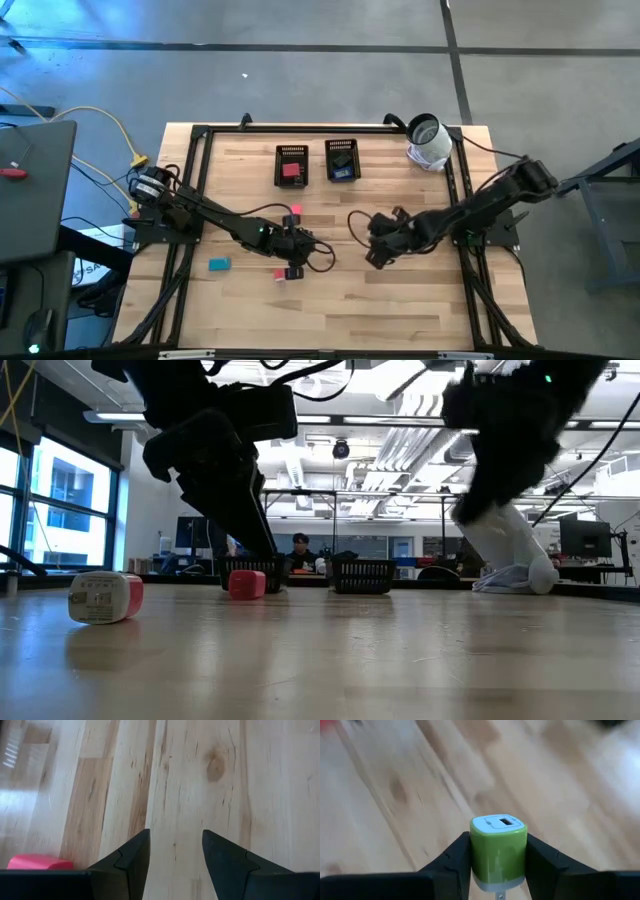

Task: Pick & Place Office items
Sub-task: Put the green charger adapter into the left black bin

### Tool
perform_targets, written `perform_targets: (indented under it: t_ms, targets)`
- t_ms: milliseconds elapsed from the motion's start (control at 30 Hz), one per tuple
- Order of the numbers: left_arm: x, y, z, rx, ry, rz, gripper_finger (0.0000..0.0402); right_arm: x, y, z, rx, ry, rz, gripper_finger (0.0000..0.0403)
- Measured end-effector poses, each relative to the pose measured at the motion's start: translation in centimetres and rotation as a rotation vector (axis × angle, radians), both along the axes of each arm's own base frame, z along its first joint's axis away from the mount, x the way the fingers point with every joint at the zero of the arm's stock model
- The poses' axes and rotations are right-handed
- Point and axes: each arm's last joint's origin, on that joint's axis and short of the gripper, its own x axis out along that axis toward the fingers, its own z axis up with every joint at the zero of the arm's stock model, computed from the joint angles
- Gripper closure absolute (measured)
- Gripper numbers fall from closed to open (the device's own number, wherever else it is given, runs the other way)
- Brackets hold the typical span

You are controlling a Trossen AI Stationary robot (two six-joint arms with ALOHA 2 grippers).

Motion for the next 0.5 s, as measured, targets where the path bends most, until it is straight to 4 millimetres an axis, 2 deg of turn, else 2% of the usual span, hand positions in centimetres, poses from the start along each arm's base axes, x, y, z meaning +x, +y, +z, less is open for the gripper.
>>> perform_targets:
  t_ms: [333,500]
  targets:
    - [0.8,1.1,0.5,0.059,-0.056,0.041,0.0231,-0.3,-1.1,6.2,-0.140,-0.381,0.053,0.0277]
    - [1.8,1.4,1.7,0.143,-0.185,0.041,0.0231,0.2,-1.6,7.0,-0.159,-0.441,0.085,0.0277]
